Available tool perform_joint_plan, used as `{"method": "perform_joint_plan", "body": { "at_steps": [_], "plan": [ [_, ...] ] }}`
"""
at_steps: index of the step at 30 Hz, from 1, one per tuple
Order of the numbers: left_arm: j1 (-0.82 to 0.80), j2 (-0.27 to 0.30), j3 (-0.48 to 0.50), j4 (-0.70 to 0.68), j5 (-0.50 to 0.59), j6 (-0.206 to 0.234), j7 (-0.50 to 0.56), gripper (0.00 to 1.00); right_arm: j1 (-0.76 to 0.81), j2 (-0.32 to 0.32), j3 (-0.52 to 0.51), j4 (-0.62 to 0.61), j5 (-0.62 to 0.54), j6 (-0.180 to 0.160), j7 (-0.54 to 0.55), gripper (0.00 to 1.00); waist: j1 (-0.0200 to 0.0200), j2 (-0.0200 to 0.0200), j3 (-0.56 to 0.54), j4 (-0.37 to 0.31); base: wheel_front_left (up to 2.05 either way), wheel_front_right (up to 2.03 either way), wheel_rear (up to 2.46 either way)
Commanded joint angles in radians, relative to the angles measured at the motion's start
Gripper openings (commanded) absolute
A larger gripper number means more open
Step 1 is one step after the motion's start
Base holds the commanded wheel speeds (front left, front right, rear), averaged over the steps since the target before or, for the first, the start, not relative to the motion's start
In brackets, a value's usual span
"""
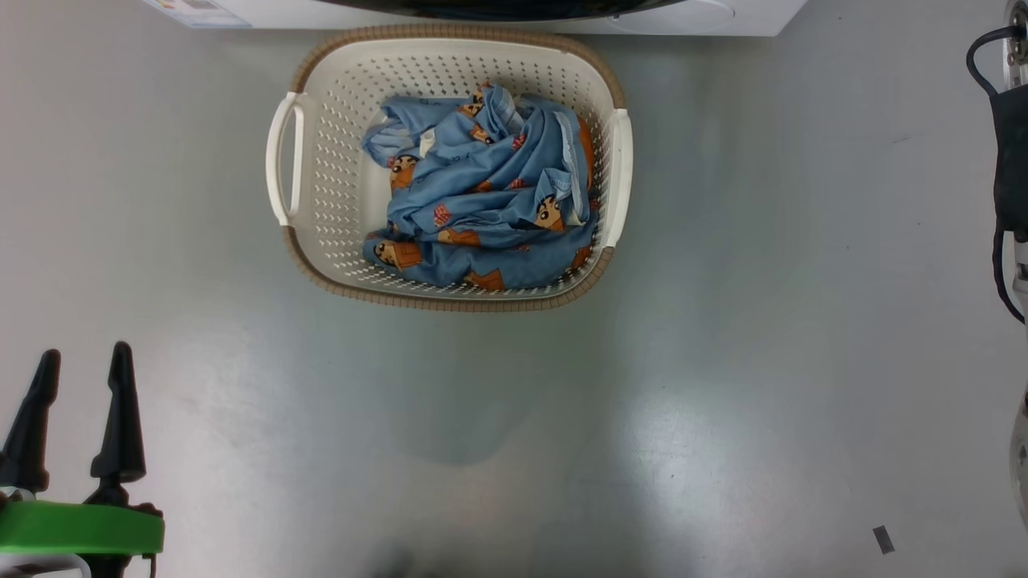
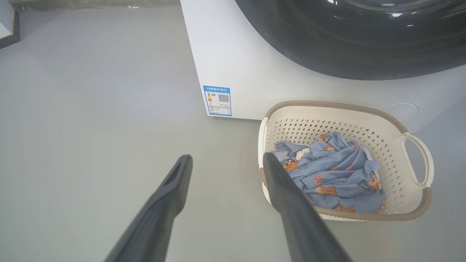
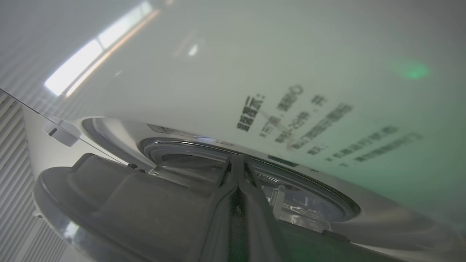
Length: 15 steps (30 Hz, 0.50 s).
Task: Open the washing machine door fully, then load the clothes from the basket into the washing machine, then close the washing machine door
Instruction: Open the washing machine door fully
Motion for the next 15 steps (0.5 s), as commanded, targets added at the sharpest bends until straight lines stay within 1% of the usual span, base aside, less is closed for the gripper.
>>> {"method": "perform_joint_plan", "body": {
  "at_steps": [1, 15],
  "plan": [
    [0.014, 0.035, 0.046, -0.009, -0.003, -0.001, -0.006, 1.0, 0.003, 0.037, 0.019, -0.036, 0.01, 0.002, 0.018, 0.0, 0.0, 0.0, -0.001, -0.004, 0.0, 0.0, 0.0],
    [0.008, 0.031, 0.051, 0.002, -0.009, -0.001, -0.006, 1.0, 0.031, 0.044, 0.027, -0.04, 0.014, 0.002, 0.06, 0.0, 0.0, 0.0, -0.012, -0.024, 0.0, 0.0, 0.0]
  ]
}}
